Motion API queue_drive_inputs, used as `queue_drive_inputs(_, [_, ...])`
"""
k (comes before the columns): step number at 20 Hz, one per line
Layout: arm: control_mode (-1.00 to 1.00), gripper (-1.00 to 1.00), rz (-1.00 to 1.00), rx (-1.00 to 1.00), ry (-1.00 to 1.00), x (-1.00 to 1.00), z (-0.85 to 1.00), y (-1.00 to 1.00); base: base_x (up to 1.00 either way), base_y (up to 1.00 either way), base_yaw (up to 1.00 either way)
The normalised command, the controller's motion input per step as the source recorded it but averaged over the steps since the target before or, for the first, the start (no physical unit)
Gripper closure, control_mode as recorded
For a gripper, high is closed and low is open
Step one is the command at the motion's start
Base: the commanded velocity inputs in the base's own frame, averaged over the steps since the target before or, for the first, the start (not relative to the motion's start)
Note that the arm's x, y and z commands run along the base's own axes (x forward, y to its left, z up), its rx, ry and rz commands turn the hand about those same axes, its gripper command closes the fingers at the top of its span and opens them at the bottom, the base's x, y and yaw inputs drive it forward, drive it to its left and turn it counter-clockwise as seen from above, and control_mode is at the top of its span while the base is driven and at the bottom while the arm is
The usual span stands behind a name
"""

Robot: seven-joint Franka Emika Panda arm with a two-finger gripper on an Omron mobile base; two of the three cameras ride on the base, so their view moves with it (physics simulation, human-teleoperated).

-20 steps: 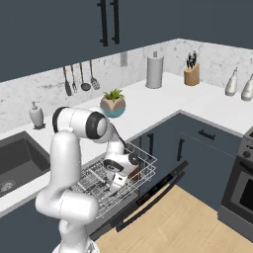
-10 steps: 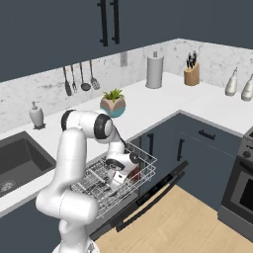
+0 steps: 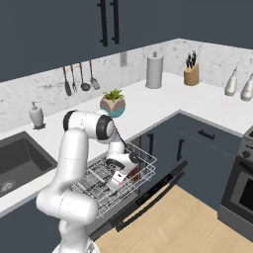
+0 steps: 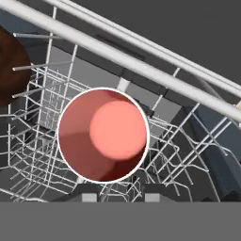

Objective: Pick up the cup and bowl from the counter, place them in the dishwasher, and close the dishwasher door.

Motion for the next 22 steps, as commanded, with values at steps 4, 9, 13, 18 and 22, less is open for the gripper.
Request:
queue_drive_inputs(4, [-1.00,-1.00,-0.06,0.00,0.00,0.02,-0.02,0.00,0.00,0.00,0.00])
queue_drive_inputs(9, [-1.00,-1.00,-0.06,0.02,-0.09,-0.46,0.55,-0.17,0.00,0.00,0.00])
queue_drive_inputs(13, [-1.00,-1.00,-0.02,0.03,-0.12,-0.68,0.77,-0.45,0.00,0.00,0.00])
queue_drive_inputs(18, [-1.00,-1.00,0.00,0.00,0.00,-0.23,0.06,-0.57,0.00,0.00,0.00])
queue_drive_inputs(22, [-1.00,-1.00,0.01,-0.03,0.00,0.00,0.00,-0.68,0.00,0.00,0.00])
